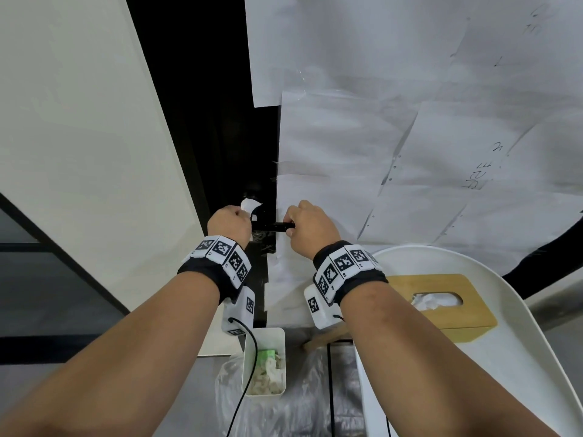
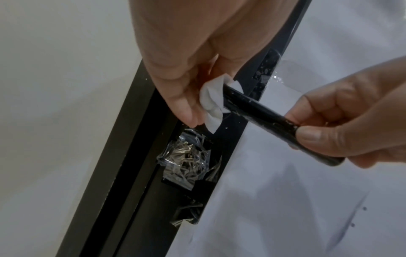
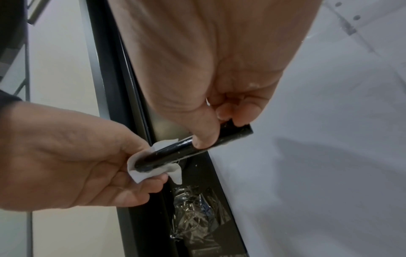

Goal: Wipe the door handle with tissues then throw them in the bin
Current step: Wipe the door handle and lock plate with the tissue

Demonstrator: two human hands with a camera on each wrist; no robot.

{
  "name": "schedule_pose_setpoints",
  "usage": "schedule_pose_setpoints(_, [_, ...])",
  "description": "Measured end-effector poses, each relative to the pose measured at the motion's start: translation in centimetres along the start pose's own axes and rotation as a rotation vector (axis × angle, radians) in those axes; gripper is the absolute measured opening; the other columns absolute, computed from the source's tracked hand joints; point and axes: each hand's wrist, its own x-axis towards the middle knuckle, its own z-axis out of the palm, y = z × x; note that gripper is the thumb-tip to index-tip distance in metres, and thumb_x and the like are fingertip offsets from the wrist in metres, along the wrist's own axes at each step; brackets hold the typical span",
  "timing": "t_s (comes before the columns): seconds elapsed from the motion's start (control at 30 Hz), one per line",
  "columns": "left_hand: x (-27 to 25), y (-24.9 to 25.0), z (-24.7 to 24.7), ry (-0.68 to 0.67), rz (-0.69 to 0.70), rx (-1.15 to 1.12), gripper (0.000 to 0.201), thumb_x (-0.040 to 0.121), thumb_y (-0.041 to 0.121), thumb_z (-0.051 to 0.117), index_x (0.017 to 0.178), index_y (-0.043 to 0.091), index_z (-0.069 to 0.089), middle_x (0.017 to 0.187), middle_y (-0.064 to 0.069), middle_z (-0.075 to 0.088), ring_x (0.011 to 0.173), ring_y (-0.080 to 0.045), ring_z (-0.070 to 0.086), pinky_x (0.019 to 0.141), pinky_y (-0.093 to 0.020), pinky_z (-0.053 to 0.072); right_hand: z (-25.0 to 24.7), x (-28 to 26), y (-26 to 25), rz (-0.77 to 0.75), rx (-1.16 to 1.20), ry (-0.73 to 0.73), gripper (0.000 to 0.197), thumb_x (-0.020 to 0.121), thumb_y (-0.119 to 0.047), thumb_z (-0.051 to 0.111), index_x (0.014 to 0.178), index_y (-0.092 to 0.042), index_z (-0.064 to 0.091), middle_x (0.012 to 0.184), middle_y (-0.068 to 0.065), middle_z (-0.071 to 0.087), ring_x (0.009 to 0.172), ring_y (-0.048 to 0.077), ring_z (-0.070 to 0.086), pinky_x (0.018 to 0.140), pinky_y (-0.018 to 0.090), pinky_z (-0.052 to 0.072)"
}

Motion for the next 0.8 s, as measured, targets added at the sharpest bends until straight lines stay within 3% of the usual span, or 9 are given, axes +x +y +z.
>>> schedule_pose_setpoints(0.1, [-0.1, -0.1, -0.1, -0.024, 0.012, -0.035, 0.027, 0.095, 0.018, 0.044, 0.087, 0.006, 0.067, 0.077, -0.014, 0.062, 0.073, -0.03, 0.058, 0.066, -0.031, 0.041, 0.0, -0.1, 0.0, 0.0, -0.003, 0.007, 0.015, 0.089, -0.013, 0.056, 0.103, -0.013, 0.06, 0.103, 0.007, 0.051, 0.095, 0.025, 0.05, 0.07, 0.031, 0.038])
schedule_pose_setpoints(0.17, [0.1, -0.1, 0.1, -0.04, -0.039, -0.096, 0.03, 0.093, 0.019, 0.047, 0.066, 0.007, 0.054, 0.058, -0.008, 0.049, 0.054, -0.023, 0.047, 0.055, -0.03, 0.037, 0.0, -0.1, 0.0, -0.001, -0.003, 0.005, 0.015, 0.089, -0.013, 0.056, 0.103, -0.012, 0.06, 0.103, 0.007, 0.051, 0.096, 0.026, 0.051, 0.07, 0.031, 0.039])
schedule_pose_setpoints(0.2, [0.3, -0.2, 0.1, -0.051, -0.073, -0.139, 0.031, 0.091, 0.019, 0.049, 0.063, 0.005, 0.051, 0.054, -0.006, 0.044, 0.049, -0.022, 0.043, 0.051, -0.028, 0.034, 0.0, -0.1, 0.0, -0.002, -0.007, 0.003, 0.014, 0.089, -0.013, 0.056, 0.102, -0.012, 0.06, 0.103, 0.007, 0.051, 0.096, 0.026, 0.051, 0.071, 0.032, 0.04])
schedule_pose_setpoints(0.27, [0.6, -0.4, 0.3, -0.079, -0.128, -0.212, 0.032, 0.085, 0.024, 0.053, 0.069, -0.003, 0.058, 0.055, -0.01, 0.046, 0.05, -0.025, 0.047, 0.051, -0.028, 0.038, 0.0, 0.0, 0.0, -0.004, -0.011, 0.002, 0.014, 0.088, -0.013, 0.057, 0.102, -0.012, 0.06, 0.103, 0.007, 0.051, 0.096, 0.026, 0.051, 0.071, 0.032, 0.041])
schedule_pose_setpoints(0.37, [1.1, -0.8, 0.6, -0.118, -0.163, -0.287, 0.041, 0.076, 0.033, 0.053, 0.082, -0.006, 0.064, 0.064, -0.016, 0.057, 0.056, -0.03, 0.057, 0.061, -0.044, 0.056, -0.1, 0.0, -0.1, -0.004, -0.01, -0.002, 0.013, 0.087, -0.012, 0.057, 0.101, -0.012, 0.059, 0.103, 0.007, 0.051, 0.095, 0.026, 0.051, 0.071, 0.032, 0.042])
schedule_pose_setpoints(0.47, [1.4, -0.7, 0.7, -0.166, -0.169, -0.31, 0.04, 0.079, 0.032, 0.053, 0.086, -0.005, 0.066, 0.077, -0.026, 0.066, 0.068, -0.041, 0.065, 0.071, -0.051, 0.056, -0.2, 0.0, -0.2, -0.007, -0.034, -0.006, 0.014, 0.086, -0.011, 0.057, 0.1, -0.012, 0.058, 0.103, 0.007, 0.051, 0.095, 0.026, 0.051, 0.07, 0.033, 0.041])
schedule_pose_setpoints(0.57, [1.3, -0.4, 0.2, -0.215, -0.201, -0.342, 0.042, 0.082, 0.034, 0.053, 0.091, -0.005, 0.066, 0.076, -0.024, 0.067, 0.068, -0.038, 0.066, 0.066, -0.045, 0.058, -0.3, 0.0, -0.4, -0.006, -0.047, -0.008, 0.014, 0.086, -0.011, 0.056, 0.099, -0.014, 0.057, 0.103, 0.006, 0.051, 0.095, 0.025, 0.05, 0.068, 0.032, 0.039])
schedule_pose_setpoints(0.7, [0.9, 0.0, -0.1, -0.277, -0.274, -0.404, 0.037, 0.093, 0.033, 0.052, 0.102, -0.001, 0.064, 0.08, -0.012, 0.066, 0.064, -0.017, 0.064, 0.056, -0.026, 0.051, -0.3, 0.0, -0.4, -0.005, -0.058, -0.014, 0.015, 0.086, -0.011, 0.056, 0.1, -0.014, 0.057, 0.103, 0.006, 0.051, 0.096, 0.025, 0.051, 0.068, 0.032, 0.039])
schedule_pose_setpoints(0.8, [0.7, -0.4, -0.2, -0.257, -0.285, -0.382, 0.048, 0.089, 0.051, 0.051, 0.09, 0.005, 0.062, 0.07, -0.008, 0.064, 0.054, -0.015, 0.058, 0.052, -0.025, 0.049, -0.2, 0.0, -0.4, -0.003, -0.066, -0.017, 0.015, 0.086, -0.011, 0.055, 0.101, -0.013, 0.057, 0.103, 0.006, 0.05, 0.096, 0.025, 0.051, 0.068, 0.033, 0.042])
